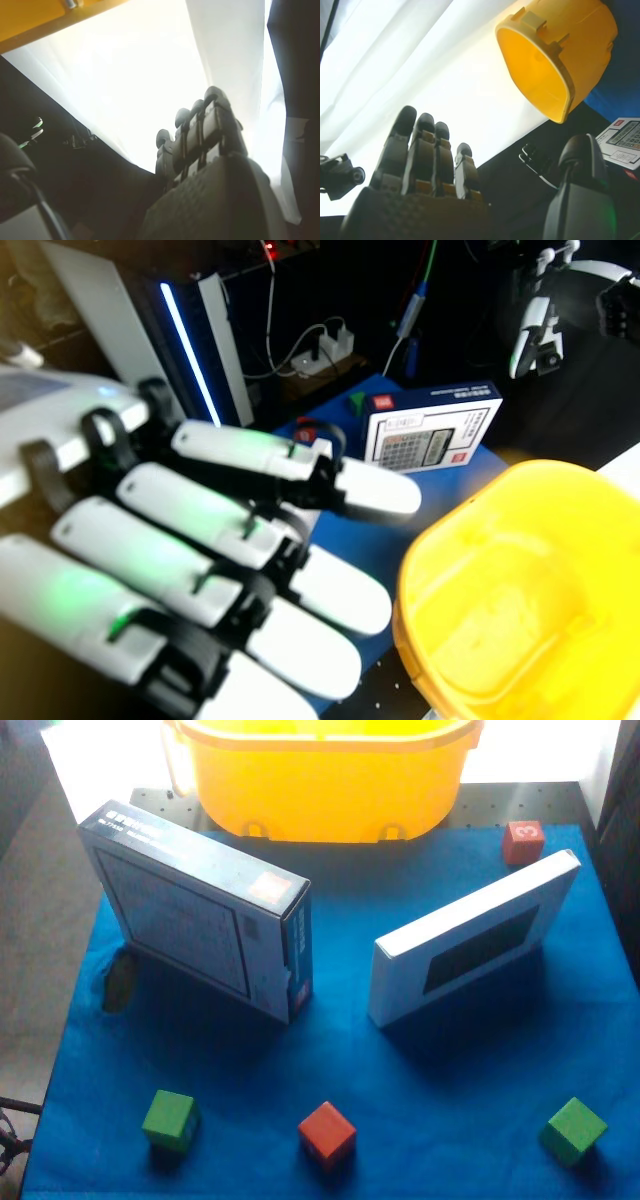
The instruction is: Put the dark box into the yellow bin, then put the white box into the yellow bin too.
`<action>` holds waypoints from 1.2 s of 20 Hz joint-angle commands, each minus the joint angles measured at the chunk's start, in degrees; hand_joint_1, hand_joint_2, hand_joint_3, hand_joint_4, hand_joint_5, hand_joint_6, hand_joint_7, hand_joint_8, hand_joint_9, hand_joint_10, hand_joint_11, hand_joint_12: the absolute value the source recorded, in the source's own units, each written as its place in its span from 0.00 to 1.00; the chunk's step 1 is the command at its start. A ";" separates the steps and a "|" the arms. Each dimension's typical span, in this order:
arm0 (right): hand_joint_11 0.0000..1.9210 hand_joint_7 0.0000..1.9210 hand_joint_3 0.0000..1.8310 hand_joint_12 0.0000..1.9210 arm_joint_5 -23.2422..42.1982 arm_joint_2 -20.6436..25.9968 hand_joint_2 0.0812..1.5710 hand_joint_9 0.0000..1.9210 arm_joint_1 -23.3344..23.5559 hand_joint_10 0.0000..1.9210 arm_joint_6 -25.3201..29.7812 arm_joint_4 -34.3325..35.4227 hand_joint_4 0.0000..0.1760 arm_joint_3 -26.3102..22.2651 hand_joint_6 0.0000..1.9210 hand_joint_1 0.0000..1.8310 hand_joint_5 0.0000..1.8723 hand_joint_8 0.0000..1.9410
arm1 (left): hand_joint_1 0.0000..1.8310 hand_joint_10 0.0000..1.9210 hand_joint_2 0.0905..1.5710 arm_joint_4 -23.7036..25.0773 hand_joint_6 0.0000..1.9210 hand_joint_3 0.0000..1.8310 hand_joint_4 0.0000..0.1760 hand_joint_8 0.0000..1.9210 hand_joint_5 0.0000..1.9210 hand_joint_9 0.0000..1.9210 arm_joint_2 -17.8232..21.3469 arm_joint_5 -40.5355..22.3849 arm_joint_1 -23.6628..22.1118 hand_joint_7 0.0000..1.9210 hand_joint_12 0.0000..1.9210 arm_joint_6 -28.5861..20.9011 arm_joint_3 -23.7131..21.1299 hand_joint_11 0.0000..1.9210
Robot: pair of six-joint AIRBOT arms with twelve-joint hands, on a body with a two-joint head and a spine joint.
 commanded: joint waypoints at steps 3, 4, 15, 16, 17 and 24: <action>0.00 0.18 0.00 0.37 6.56 -0.01 0.62 0.17 0.91 0.00 -0.02 0.43 0.00 -0.01 0.00 0.06 0.18 0.00 | 0.02 0.00 0.70 -1.55 0.00 0.00 0.41 0.00 0.15 0.06 0.00 -6.92 -0.68 0.12 0.07 -0.94 0.48 0.00; 0.00 0.19 0.00 0.38 6.56 0.00 0.62 0.17 0.91 0.00 -0.02 0.42 0.00 -0.04 0.00 0.05 0.19 0.00 | 0.02 0.00 0.69 -1.18 0.00 0.00 0.42 0.00 0.15 0.05 0.02 -7.17 -0.67 0.12 0.04 -1.73 0.60 0.00; 0.01 0.24 0.00 0.35 6.54 -0.13 0.60 0.20 -0.51 0.01 -0.02 1.04 0.00 -0.07 0.00 0.03 0.25 0.00 | 0.13 0.00 0.58 14.51 0.00 0.00 0.60 0.00 0.00 0.05 5.87 -9.73 -0.64 0.05 0.03 -7.59 -4.82 0.05; 0.01 0.24 0.00 0.35 6.54 -0.26 0.59 0.20 -0.57 0.00 -0.02 1.05 0.00 -0.03 0.00 0.04 0.25 0.00 | 0.14 0.00 0.57 16.10 0.00 0.00 0.54 0.00 0.00 0.05 6.38 -9.64 -0.68 0.05 0.03 -7.94 -5.43 0.04; 0.02 0.25 0.00 0.36 6.54 -0.49 0.61 0.21 -0.76 0.01 -0.02 1.05 0.00 0.05 0.00 0.05 0.24 0.00 | 0.15 0.01 0.56 17.77 0.00 0.00 0.65 0.01 0.00 0.06 6.63 -9.33 -0.89 0.06 0.02 -8.53 -5.84 0.04; 0.04 0.25 0.00 0.45 6.56 -1.23 0.67 0.24 -1.65 0.00 -0.02 1.16 0.00 0.30 0.00 0.02 0.21 0.00 | 0.18 0.00 0.48 35.02 0.00 0.00 0.98 0.00 0.00 0.04 6.20 0.80 -8.93 0.01 0.04 -13.95 -5.99 0.04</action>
